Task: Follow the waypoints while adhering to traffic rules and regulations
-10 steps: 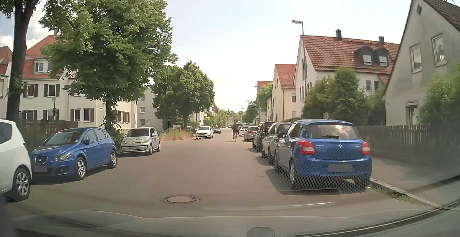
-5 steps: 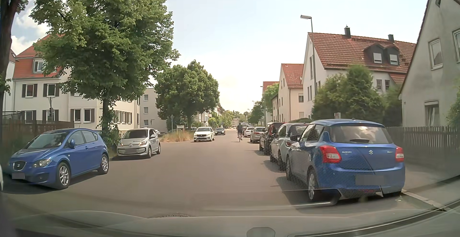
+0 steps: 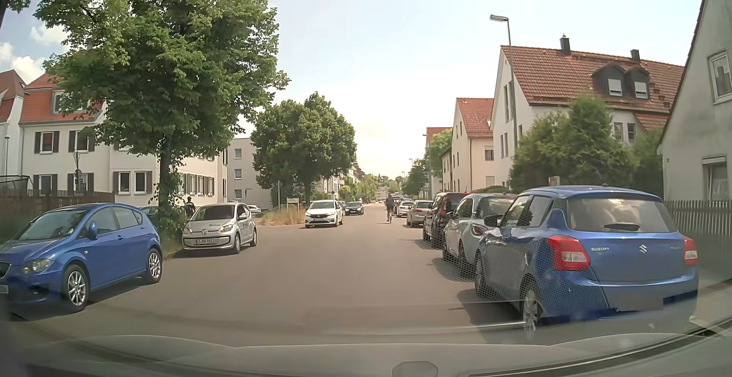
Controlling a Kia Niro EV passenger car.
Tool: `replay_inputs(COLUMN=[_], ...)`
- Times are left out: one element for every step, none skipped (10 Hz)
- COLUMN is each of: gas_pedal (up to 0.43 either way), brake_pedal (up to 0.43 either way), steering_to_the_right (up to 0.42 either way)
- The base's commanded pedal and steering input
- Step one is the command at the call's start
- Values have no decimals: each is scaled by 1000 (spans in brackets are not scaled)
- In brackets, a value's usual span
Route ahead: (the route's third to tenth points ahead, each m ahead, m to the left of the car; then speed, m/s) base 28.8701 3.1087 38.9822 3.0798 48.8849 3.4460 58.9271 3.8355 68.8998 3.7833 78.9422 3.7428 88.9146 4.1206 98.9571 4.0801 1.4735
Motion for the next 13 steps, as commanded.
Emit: replay_inputs(gas_pedal=[0, 0, 0, 0, 0, 0, 0, 0, 59, 130, 169, 169, 169], brake_pedal=[91, 24, 0, 0, 0, 0, 0, 0, 0, 0, 0, 0, 0], steering_to_the_right=[-82, -82, -82, -83, -86, -93, -96, -96, -95, -93, -91, -86, -77])
